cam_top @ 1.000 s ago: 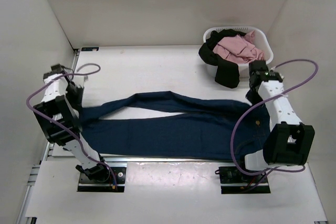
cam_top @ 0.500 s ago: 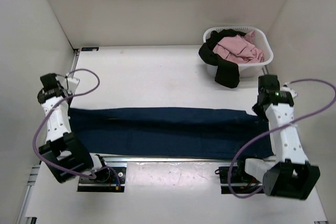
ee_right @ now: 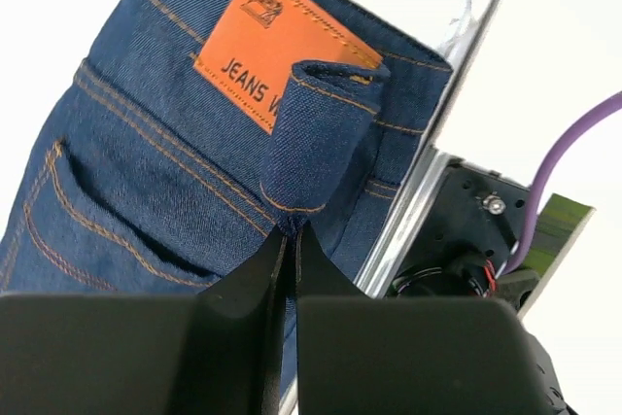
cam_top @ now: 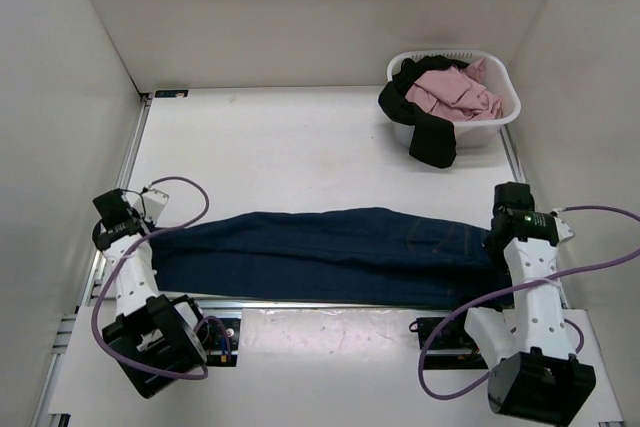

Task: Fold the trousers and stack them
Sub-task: Fold the trousers

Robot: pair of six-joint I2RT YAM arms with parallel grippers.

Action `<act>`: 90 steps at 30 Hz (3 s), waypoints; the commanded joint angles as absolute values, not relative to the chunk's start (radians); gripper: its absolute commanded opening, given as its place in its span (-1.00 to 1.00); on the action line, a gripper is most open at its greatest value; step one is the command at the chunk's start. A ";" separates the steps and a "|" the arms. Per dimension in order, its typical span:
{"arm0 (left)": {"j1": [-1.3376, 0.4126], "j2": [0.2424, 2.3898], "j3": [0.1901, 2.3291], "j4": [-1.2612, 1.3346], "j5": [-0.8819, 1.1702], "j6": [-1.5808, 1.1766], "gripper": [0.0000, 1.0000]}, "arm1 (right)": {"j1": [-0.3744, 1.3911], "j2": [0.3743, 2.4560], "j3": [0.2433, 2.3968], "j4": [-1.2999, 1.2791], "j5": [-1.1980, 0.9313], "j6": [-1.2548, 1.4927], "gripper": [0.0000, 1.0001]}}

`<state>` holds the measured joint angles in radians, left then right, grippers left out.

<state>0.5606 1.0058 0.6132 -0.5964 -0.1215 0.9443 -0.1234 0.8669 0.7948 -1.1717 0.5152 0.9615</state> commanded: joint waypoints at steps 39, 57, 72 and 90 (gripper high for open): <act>0.994 1.017 0.509 -0.476 0.134 1.479 -0.18 | -0.287 0.832 0.722 -1.319 0.592 1.025 0.51; 1.054 1.057 0.971 -0.995 0.397 1.503 0.59 | -0.045 1.011 0.824 -1.080 0.420 0.849 0.32; 0.758 1.105 0.551 -0.579 0.221 1.215 0.47 | 0.023 1.408 0.678 -0.828 0.400 0.976 -0.51; 0.331 1.467 0.985 -0.598 -0.018 0.652 0.51 | 0.014 1.790 1.249 -0.770 0.488 0.773 -0.74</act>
<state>0.3340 1.5166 0.9012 -0.5388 -0.0196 0.7574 0.0193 1.8023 1.2011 -0.8062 0.4557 0.8471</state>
